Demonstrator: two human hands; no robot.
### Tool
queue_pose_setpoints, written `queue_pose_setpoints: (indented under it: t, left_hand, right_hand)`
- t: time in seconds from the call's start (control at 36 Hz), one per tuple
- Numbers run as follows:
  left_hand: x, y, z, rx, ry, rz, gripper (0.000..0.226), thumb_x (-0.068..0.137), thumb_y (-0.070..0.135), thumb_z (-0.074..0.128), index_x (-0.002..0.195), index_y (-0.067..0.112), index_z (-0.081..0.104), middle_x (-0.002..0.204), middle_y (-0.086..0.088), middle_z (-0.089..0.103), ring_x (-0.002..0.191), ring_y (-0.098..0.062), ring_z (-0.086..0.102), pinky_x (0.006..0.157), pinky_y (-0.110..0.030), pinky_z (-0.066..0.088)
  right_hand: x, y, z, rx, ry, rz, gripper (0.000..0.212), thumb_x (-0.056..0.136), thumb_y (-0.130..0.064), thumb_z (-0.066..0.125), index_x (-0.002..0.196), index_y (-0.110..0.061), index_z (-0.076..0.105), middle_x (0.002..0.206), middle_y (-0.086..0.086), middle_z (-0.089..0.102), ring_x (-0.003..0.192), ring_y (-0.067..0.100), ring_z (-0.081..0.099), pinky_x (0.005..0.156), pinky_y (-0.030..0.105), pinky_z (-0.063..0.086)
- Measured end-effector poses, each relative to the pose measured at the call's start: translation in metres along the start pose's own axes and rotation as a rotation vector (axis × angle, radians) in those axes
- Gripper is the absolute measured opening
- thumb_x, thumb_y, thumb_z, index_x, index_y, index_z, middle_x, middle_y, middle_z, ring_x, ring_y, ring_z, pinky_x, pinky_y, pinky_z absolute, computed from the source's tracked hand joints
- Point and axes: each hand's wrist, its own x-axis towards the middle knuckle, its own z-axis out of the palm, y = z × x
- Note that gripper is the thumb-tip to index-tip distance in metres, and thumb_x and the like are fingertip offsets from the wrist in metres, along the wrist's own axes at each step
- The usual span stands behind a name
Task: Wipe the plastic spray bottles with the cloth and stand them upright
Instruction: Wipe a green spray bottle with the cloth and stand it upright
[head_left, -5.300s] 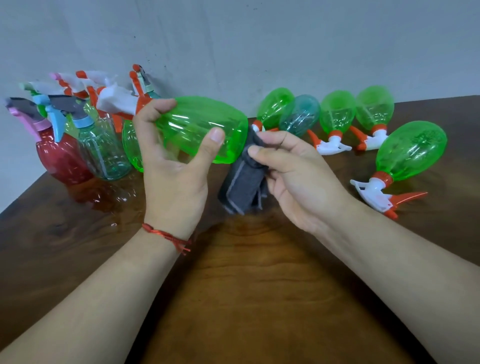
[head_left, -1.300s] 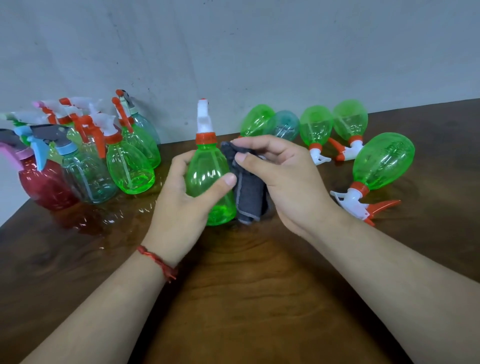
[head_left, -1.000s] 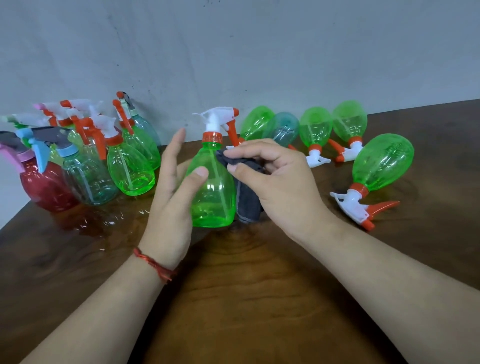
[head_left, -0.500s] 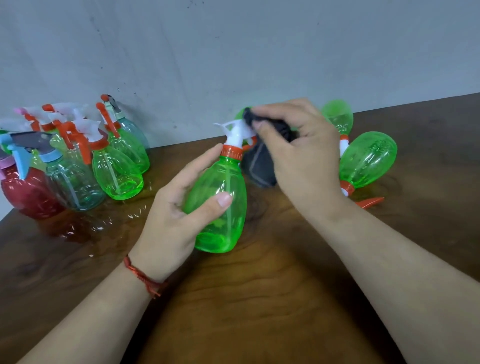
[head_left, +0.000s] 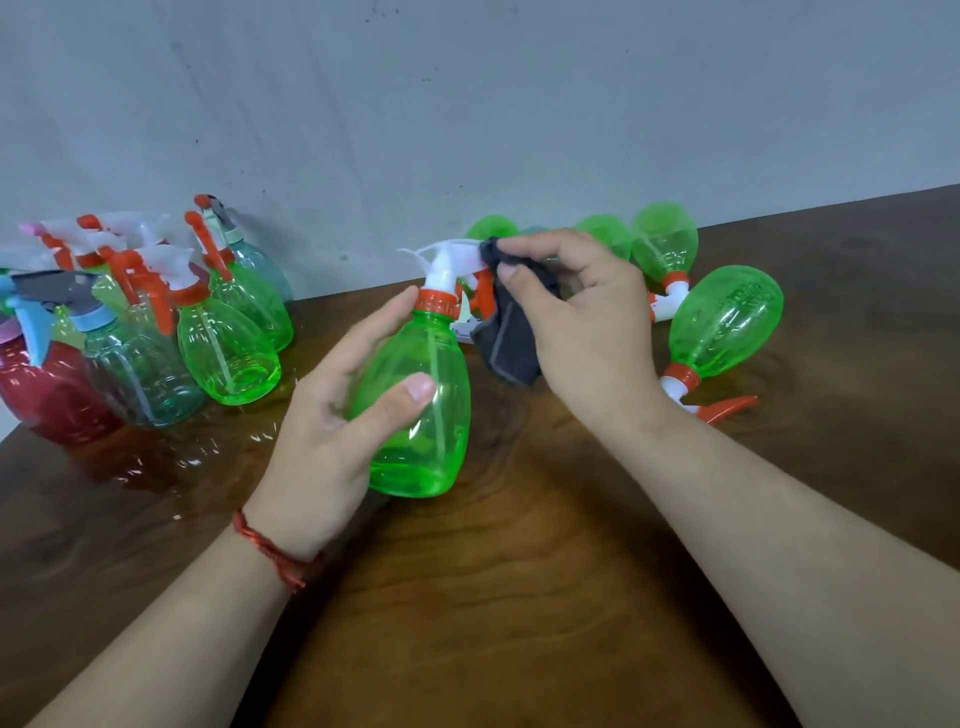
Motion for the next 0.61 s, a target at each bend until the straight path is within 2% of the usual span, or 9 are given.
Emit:
queue_pose_setpoints:
  t: [0.08,0.17,0.31,0.47,0.53,0.61]
  left_hand:
    - [0.001,-0.001,-0.004,-0.068,0.032,-0.037,0.063,0.095,0.024,0.072,0.156,0.025,0.055,0.15,0.001,0.064,0.14,-0.024,0.06,0.12,-0.058,0.044]
    - [0.001,-0.001,-0.007,-0.123,0.062,-0.066,0.06,0.095,0.02,0.067,0.154,0.026,0.057,0.148,-0.001,0.066,0.139,-0.028,0.061,0.119,-0.064,0.043]
    - [0.001,-0.001,-0.007,-0.126,0.03,-0.065,0.06,0.095,0.02,0.065,0.154,0.027,0.056,0.147,-0.003,0.067,0.136,-0.028,0.064,0.115,-0.059,0.048]
    - [0.002,-0.004,-0.012,-0.208,0.071,-0.098,0.059,0.094,0.019,0.061,0.153,0.028,0.058,0.142,-0.008,0.069,0.128,-0.029,0.068,0.102,-0.042,0.058]
    - [0.005,-0.004,-0.015,-0.236,0.084,-0.109,0.059,0.094,0.02,0.06,0.153,0.029,0.059,0.142,-0.012,0.069,0.125,-0.032,0.068,0.098,-0.041,0.06]
    - [0.004,-0.005,-0.016,-0.223,0.058,-0.106,0.059,0.095,0.019,0.06,0.153,0.028,0.059,0.144,-0.01,0.068,0.129,-0.033,0.067,0.102,-0.044,0.058]
  right_hand:
    - [-0.012,-0.005,0.008,-0.055,-0.129,-0.095,0.019,0.09,0.0,0.077,0.101,-0.014,0.083,0.105,-0.004,0.076,0.104,0.008,0.071,0.096,0.022,0.053]
    - [-0.014,-0.004,0.008,-0.123,-0.194,-0.078,0.016,0.09,-0.005,0.078,0.1,-0.016,0.083,0.102,-0.006,0.075,0.097,0.01,0.07,0.091,0.027,0.055]
    - [-0.012,-0.006,0.005,-0.114,-0.039,-0.185,0.016,0.094,-0.001,0.074,0.105,-0.009,0.082,0.108,0.0,0.075,0.107,0.009,0.069,0.096,0.019,0.051]
    - [-0.01,0.002,0.006,-0.165,-0.155,-0.129,0.019,0.088,0.0,0.077,0.099,-0.014,0.085,0.104,-0.004,0.076,0.102,0.007,0.071,0.095,0.019,0.053]
    - [-0.01,0.001,0.005,-0.148,-0.151,-0.099,0.02,0.088,0.0,0.075,0.098,-0.015,0.084,0.102,-0.005,0.077,0.1,0.008,0.072,0.093,0.021,0.055]
    - [-0.008,-0.002,0.003,-0.088,-0.116,-0.128,0.022,0.09,0.002,0.072,0.101,-0.014,0.082,0.106,-0.004,0.076,0.105,0.011,0.071,0.096,0.027,0.056]
